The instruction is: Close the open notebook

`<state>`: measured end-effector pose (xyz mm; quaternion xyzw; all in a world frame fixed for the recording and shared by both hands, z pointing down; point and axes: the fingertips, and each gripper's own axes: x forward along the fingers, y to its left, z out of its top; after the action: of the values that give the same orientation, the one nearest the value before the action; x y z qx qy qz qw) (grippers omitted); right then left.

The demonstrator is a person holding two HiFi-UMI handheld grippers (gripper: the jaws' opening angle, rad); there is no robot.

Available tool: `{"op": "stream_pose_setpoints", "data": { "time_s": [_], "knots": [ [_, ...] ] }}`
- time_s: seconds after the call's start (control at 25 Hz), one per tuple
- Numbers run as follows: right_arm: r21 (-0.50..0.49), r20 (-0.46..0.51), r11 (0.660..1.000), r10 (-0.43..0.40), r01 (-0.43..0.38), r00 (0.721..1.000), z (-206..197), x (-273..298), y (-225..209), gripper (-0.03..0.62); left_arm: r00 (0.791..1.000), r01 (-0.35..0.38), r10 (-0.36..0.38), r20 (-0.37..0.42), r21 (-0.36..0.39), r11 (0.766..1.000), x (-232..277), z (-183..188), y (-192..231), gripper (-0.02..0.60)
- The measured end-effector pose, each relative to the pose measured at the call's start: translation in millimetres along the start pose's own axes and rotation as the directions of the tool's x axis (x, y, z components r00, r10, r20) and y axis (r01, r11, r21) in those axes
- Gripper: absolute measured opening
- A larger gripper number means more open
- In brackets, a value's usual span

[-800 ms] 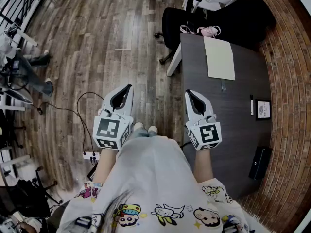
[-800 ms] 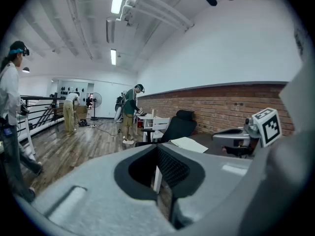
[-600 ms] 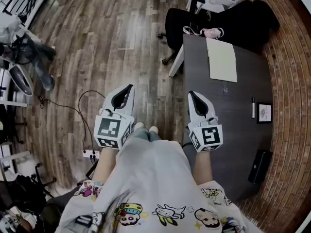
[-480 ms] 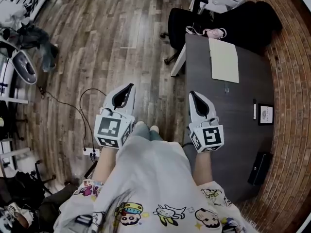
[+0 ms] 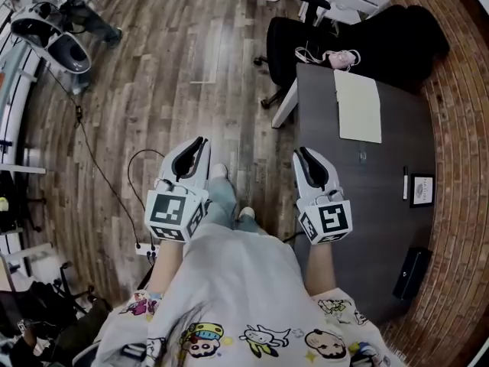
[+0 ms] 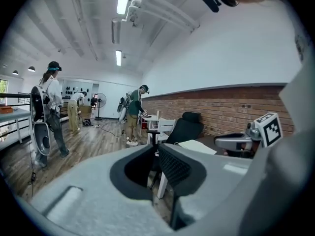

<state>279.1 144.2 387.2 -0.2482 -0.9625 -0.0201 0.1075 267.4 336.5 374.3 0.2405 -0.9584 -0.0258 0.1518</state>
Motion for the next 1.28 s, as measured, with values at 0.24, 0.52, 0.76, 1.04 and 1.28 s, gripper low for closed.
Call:
{"op": "stream_pose_setpoints", "data": {
  "time_s": [0.24, 0.52, 0.76, 1.04, 1.28],
  "knots": [
    [0.011, 0.007, 1.000, -0.003, 0.003, 1.000, 19, 71, -9, 0.077, 1.000, 0.029, -0.029, -0.002, -0.003, 1.000, 45, 23, 51, 0.063],
    [0.010, 0.014, 0.999, -0.048, 0.048, 0.999, 39, 135, -29, 0.115, 0.997, 0.078, -0.078, 0.012, 0.007, 0.997, 101, 47, 99, 0.077],
    [0.025, 0.018, 0.995, -0.093, 0.093, 0.995, 44, 166, -40, 0.124, 0.993, 0.119, -0.119, 0.001, 0.034, 0.992, 126, 58, 128, 0.087],
    [0.051, -0.009, 0.987, -0.151, 0.152, 0.988, 38, 200, -62, 0.126, 0.988, 0.150, -0.149, -0.028, 0.031, 0.988, 169, 60, 152, 0.089],
    [0.089, -0.036, 0.975, -0.199, 0.202, 0.979, 28, 219, -104, 0.127, 0.977, 0.207, -0.206, -0.044, 0.013, 0.978, 227, 64, 150, 0.089]
  ]
}}
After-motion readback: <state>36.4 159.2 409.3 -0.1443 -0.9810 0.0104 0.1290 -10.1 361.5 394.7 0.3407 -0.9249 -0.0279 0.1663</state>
